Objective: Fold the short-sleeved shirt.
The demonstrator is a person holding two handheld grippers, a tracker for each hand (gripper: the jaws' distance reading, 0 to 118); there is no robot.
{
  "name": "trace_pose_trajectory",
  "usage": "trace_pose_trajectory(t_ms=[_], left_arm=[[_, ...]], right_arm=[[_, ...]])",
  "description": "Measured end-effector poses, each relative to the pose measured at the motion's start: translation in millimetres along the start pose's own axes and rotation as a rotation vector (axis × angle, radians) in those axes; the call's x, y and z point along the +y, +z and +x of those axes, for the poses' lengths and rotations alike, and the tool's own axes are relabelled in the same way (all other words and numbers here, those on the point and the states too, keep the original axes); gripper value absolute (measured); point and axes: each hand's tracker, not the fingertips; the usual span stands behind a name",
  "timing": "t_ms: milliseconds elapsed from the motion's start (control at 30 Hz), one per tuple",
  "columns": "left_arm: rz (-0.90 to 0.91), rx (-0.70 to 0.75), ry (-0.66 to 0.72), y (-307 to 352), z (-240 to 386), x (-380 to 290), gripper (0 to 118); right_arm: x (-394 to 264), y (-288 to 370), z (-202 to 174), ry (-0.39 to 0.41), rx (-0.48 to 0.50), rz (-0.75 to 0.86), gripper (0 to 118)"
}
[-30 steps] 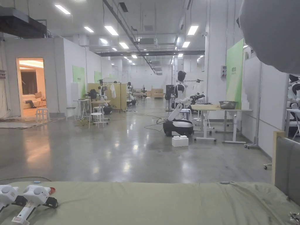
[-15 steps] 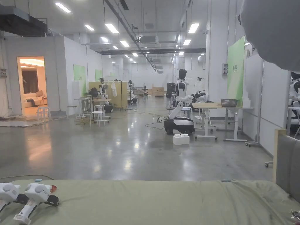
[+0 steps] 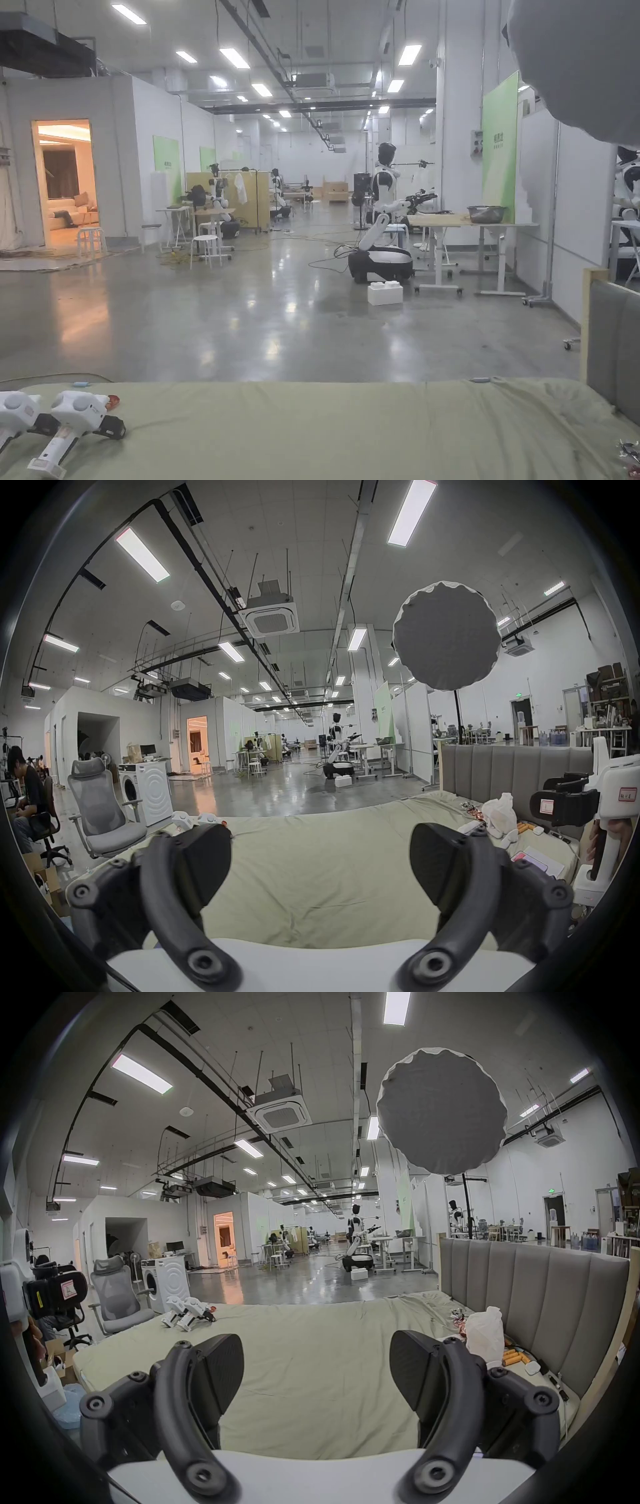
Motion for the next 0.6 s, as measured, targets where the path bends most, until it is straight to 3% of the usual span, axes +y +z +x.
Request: trace_pose_trajectory(t_ms=[133, 600], left_arm=[[0.009, -0.007, 0.004, 0.7, 1.9, -0.4, 118], [0.000, 0.004, 0.036, 0.0, -2.0, -0.8, 118]], right_arm=[[-1.3, -1.7, -0.2, 0.009, 0.000, 0.003, 117], [-0.1, -2.1, 3.4, -0.025, 0.007, -0.003, 118]])
